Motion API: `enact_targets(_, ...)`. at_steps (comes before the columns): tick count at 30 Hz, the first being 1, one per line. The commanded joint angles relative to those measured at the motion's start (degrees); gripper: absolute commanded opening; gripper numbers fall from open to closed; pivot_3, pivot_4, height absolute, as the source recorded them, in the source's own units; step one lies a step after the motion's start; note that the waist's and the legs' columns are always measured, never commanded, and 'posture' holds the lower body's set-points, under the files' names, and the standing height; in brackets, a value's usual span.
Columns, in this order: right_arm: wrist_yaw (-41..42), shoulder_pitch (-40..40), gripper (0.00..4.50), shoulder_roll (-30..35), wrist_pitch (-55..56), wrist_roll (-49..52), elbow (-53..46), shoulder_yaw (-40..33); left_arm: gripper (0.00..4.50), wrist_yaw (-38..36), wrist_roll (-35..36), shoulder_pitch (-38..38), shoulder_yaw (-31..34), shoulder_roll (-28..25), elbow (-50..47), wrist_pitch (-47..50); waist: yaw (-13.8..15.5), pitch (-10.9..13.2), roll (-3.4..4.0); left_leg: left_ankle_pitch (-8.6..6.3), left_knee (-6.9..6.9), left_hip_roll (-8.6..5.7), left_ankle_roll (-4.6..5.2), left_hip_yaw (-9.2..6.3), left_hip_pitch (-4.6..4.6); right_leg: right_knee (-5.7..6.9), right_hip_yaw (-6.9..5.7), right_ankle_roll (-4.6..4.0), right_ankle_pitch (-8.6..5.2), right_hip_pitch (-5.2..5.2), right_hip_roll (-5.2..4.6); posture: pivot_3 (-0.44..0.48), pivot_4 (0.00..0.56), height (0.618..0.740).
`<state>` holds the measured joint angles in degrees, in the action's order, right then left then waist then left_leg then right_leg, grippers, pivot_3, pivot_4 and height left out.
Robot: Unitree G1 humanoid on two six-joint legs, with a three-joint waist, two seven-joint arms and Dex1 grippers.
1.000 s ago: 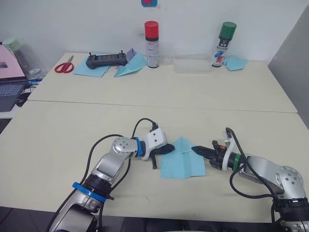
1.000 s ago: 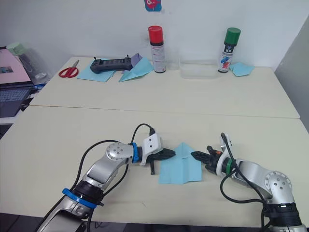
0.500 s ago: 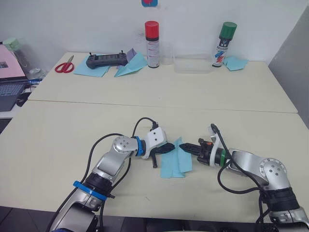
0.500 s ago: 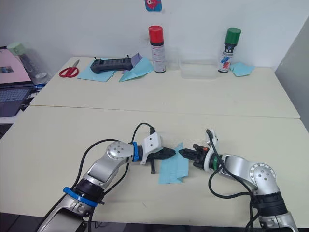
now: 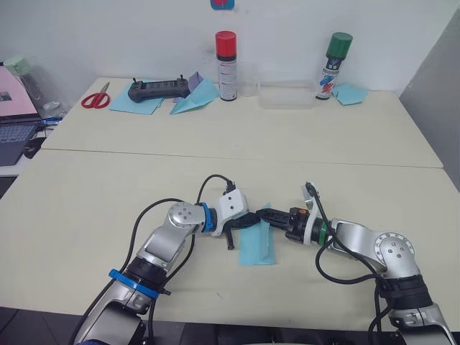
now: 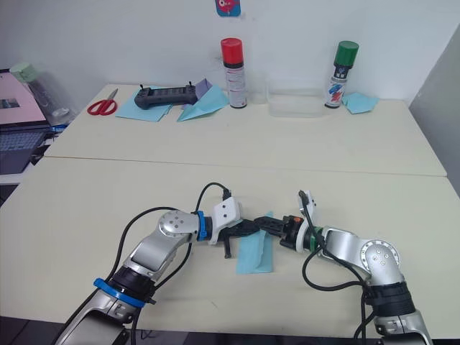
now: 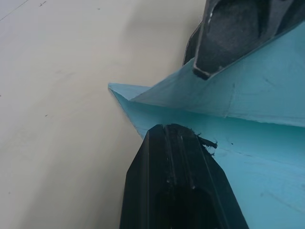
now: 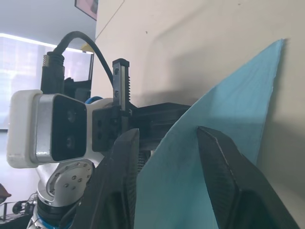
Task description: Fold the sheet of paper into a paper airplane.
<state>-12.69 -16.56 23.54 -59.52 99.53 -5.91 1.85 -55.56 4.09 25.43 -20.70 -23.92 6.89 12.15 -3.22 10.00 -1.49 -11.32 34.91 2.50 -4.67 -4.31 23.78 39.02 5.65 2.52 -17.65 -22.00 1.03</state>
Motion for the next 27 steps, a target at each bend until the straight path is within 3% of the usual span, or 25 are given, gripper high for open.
enact_targets(1,0.5,-1.1,2.01,-0.7,-0.3,3.3,-0.6,-1.0,0.00,1.1,-2.4,-0.9,-0.4,-1.2,2.2,1.3,0.0,0.0,0.00,0.00,0.00,0.00,0.00,0.00,0.00,0.00,0.00,0.00,0.00,0.00,0.00,0.000,0.150,0.740)
enact_targets(12,0.5,-0.4,2.01,-0.6,-1.0,1.9,-0.9,0.1,0.00,0.9,-2.5,-1.0,-0.6,-1.2,2.1,1.0,0.0,0.0,0.00,0.00,0.00,0.00,0.00,0.00,0.00,0.00,0.00,0.00,0.00,0.00,0.00,0.000,0.150,0.740)
enact_targets(15,3.7,-0.7,1.44,0.0,-1.3,-5.7,-1.2,1.4,0.00,0.7,-2.4,-1.3,-0.5,-1.4,1.7,1.3,0.0,0.0,0.01,0.00,0.00,0.00,0.00,0.00,0.00,0.01,0.00,0.00,0.00,0.00,0.00,0.000,0.150,0.740)
enact_targets(19,8.4,-1.3,0.01,-0.6,-1.4,-13.6,-1.6,3.0,0.00,0.1,-1.8,-1.8,0.0,-2.4,0.7,2.7,-0.1,0.0,0.05,0.00,0.00,0.01,0.00,0.00,-0.01,0.00,0.00,0.00,0.00,-0.01,0.01,0.000,0.150,0.740)
enact_targets(27,19.0,-2.6,0.01,-1.3,0.6,-32.1,-2.2,8.9,0.00,-2.5,0.0,-2.2,2.2,-7.4,-1.0,6.2,-0.9,-0.1,0.01,0.00,-0.02,0.21,0.00,-0.01,-0.18,0.05,0.02,-0.11,0.06,0.03,0.24,0.000,0.150,0.740)
